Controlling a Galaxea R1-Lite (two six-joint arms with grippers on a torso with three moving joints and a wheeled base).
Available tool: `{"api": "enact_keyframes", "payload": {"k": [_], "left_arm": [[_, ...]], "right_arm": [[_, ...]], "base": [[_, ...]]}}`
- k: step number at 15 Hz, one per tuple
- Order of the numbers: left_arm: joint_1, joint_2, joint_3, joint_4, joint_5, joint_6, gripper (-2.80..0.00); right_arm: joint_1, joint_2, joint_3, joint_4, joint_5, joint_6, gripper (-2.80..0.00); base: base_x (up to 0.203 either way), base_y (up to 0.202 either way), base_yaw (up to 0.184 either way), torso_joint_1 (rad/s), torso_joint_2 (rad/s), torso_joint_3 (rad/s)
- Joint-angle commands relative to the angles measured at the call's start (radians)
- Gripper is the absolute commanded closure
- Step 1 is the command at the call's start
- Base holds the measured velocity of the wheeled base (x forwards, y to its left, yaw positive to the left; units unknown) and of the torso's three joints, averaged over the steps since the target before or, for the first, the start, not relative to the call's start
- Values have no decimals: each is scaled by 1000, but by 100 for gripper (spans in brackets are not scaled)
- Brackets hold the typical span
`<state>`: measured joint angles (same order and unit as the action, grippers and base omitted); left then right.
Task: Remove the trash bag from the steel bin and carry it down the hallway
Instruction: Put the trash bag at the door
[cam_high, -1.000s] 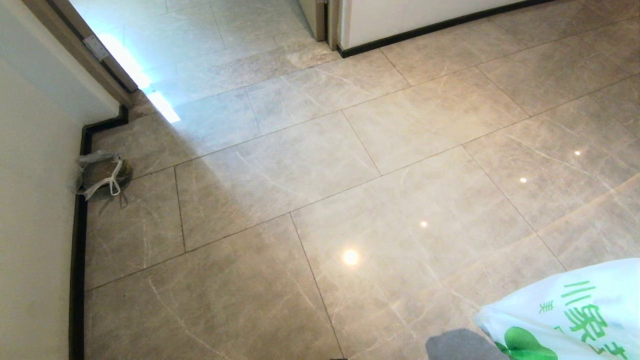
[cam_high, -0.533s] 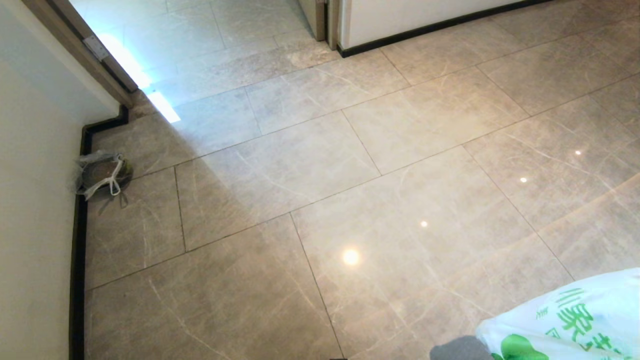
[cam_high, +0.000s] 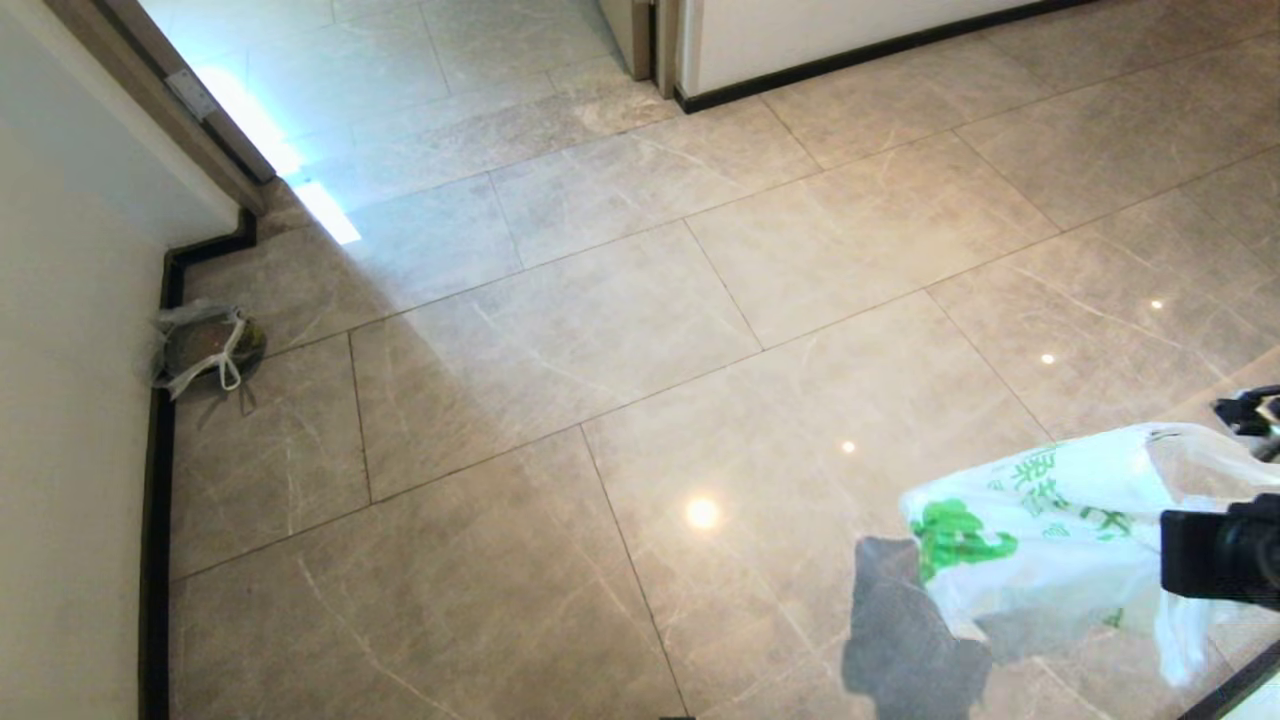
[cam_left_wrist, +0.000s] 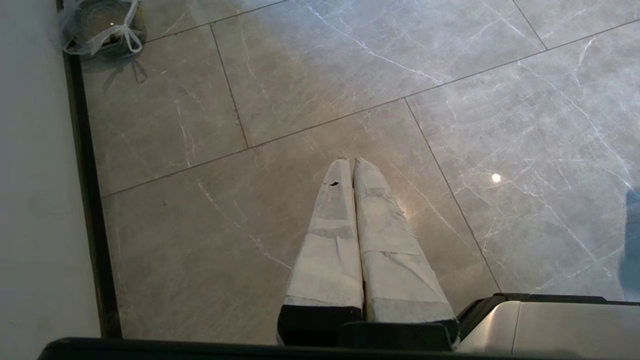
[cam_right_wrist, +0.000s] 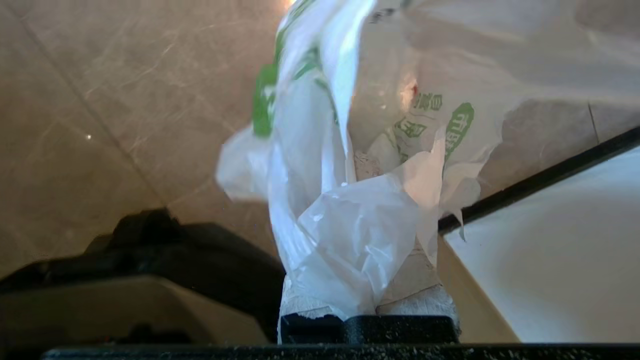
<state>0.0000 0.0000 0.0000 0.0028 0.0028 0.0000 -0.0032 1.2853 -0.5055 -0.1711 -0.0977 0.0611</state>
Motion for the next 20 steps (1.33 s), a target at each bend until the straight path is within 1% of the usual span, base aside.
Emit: {"api": "enact_keyframes", "payload": {"k": [1,5,6,8,9,14,16,20], "left_arm": [[0,0,0,0,0,0,0],[0,0,0,0,0,0,0],[0,0,0,0,0,0,0],[0,0,0,0,0,0,0],[0,0,0,0,0,0,0],[0,0,0,0,0,0,0],[0,0,0,0,0,0,0],[0,0,0,0,0,0,0]], "right_arm": [[0,209,3,-130,-8,3,0],[0,397,23,-266,-23,20,0],[0,451,28,-325,-26,24,0],[0,548,53,-499,-26,25,0],[1,589,65,-563,-22,20,0],[18,773,102,-795,-32,-19,0],[19,828,112,-889,-50,-55,0],[25,858,111,-908,-57,-72,0]], "base": [[0,0,0,0,0,0],[0,0,0,0,0,0],[0,0,0,0,0,0],[0,0,0,0,0,0],[0,0,0,0,0,0],[0,0,0,0,0,0],[0,0,0,0,0,0],[0,0,0,0,0,0]]}}
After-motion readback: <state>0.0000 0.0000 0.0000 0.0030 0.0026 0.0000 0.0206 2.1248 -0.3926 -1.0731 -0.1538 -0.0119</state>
